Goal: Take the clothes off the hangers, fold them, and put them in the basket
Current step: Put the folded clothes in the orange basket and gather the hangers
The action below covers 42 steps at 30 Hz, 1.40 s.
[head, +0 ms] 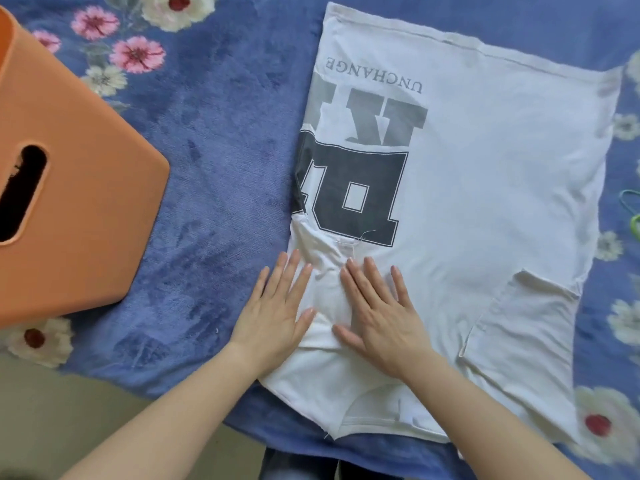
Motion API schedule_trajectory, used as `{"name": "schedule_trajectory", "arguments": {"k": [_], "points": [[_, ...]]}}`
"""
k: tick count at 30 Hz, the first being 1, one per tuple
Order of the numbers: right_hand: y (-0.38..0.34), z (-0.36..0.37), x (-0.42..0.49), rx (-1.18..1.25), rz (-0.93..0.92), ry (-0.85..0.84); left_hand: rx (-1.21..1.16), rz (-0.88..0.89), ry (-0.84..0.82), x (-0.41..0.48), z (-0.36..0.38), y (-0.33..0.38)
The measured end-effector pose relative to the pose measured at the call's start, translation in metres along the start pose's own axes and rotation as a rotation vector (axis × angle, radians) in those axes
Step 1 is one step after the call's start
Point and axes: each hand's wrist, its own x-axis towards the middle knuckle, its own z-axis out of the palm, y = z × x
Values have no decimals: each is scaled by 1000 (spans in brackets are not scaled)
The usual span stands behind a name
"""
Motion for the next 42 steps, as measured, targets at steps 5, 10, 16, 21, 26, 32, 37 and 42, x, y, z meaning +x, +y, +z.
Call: {"name": "schedule_trajectory", "arguments": {"k": [5,10,16,21,26,32,37,42], "points": [[40,-15,-87,12,39,9,110,181,-108,-47,8,-5],[90,-11,-197,31,69,-164,140,473,-208,-80,-8,-16],[107,15,-227,52,229,-273,172,459,-228,-52,-13,0],[106,16,-174,237,293,-44,131,532,-277,-32,-19,12],[123,-27,-158,499,540,-251,-237,354,-483,-22,-41,9],[147,-67,-159,841,633,-472,-490,24,-837,-6,-101,41],[148,-89,-161,937,713,-1037,-515,-513,-1222,-8,-114,51],[184,-106,-126,918,768,-807,-693,-587,-1210,54,-149,56]]}}
